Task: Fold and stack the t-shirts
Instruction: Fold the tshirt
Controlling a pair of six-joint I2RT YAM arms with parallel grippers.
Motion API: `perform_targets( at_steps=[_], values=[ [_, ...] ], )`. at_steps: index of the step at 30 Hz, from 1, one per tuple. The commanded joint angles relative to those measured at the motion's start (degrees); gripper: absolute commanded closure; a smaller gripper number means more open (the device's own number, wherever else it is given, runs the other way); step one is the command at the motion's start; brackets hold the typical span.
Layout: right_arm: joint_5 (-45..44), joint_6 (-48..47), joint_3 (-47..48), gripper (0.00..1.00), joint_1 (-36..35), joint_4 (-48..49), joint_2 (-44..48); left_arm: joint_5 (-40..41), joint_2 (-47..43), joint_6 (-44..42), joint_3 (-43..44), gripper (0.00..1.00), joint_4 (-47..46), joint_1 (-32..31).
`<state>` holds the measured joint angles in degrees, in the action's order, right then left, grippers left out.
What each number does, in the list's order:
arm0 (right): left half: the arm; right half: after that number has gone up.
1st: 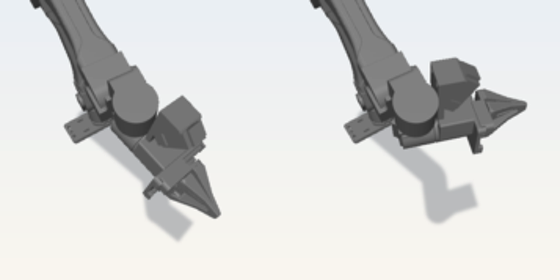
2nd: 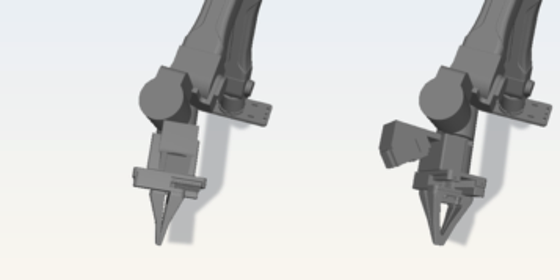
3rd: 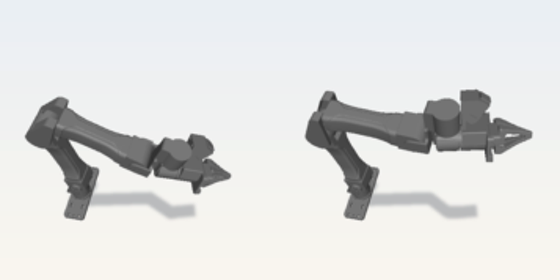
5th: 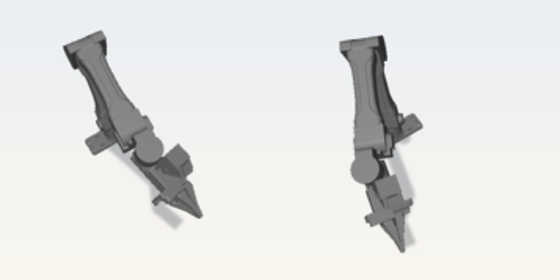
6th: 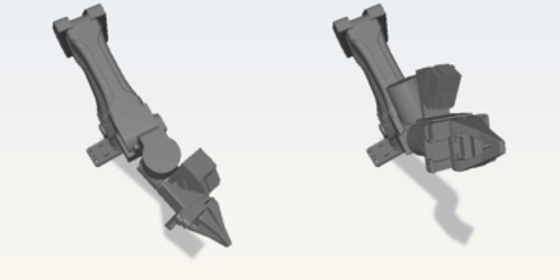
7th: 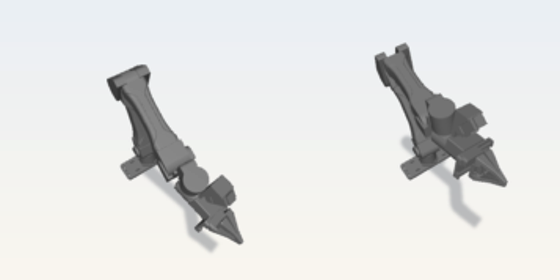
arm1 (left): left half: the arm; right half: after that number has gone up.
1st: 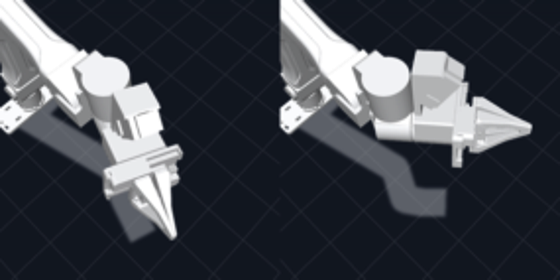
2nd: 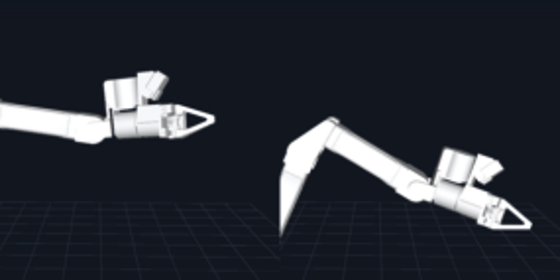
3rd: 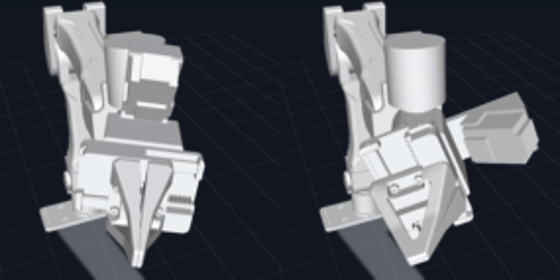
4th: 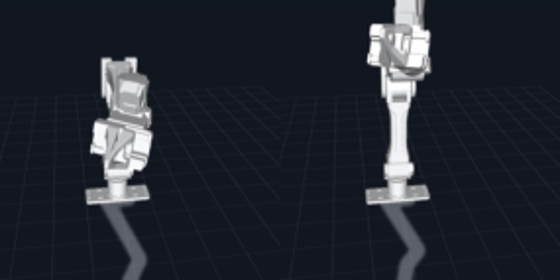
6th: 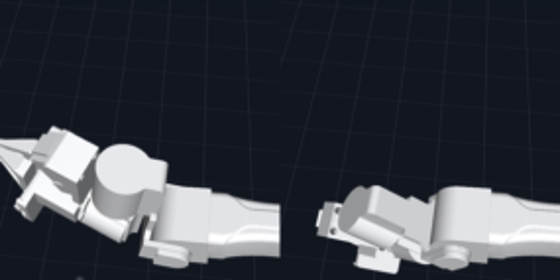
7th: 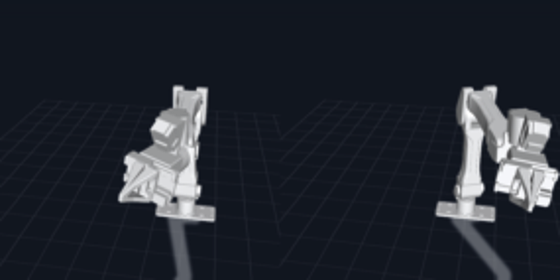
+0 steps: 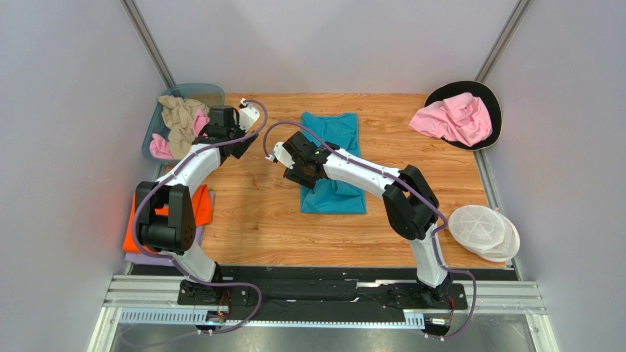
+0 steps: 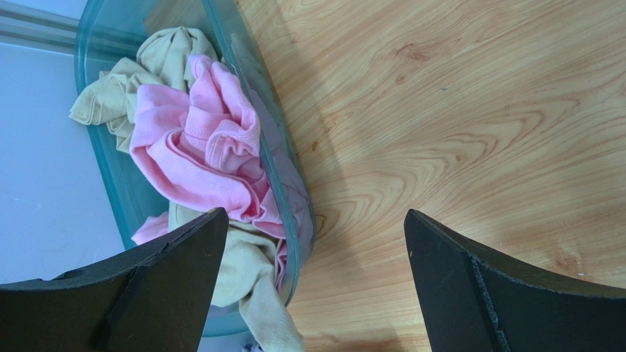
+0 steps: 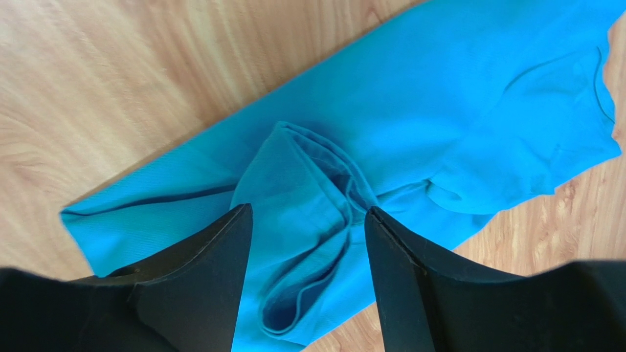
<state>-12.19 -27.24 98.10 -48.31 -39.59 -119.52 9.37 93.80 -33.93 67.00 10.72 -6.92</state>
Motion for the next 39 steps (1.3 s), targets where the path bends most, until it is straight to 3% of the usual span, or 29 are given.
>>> perform_targets(
  at_steps=[1,10,22,39],
  values=[
    [2.52,1.32,0.78,0.37,-1.34,1.8,1.84,-0.31,-0.99,-0.7,-0.56,0.01,-2.46,0.68],
    [-2.49,1.32,-3.0,0.37,-1.43,-1.19,7.37,-0.14,-1.78,-1.22,-1.79,0.01,-2.9,0.77],
    [-5.57,0.53,-21.98,0.33,-0.82,3.91,16.96,-0.84,-1.69,-0.08,-1.17,0.01,-1.93,0.77],
    [-3.46,-1.06,-20.76,0.35,3.75,6.28,11.33,-0.4,-0.9,-0.96,-1.44,0.01,-2.2,0.77]
  ],
)
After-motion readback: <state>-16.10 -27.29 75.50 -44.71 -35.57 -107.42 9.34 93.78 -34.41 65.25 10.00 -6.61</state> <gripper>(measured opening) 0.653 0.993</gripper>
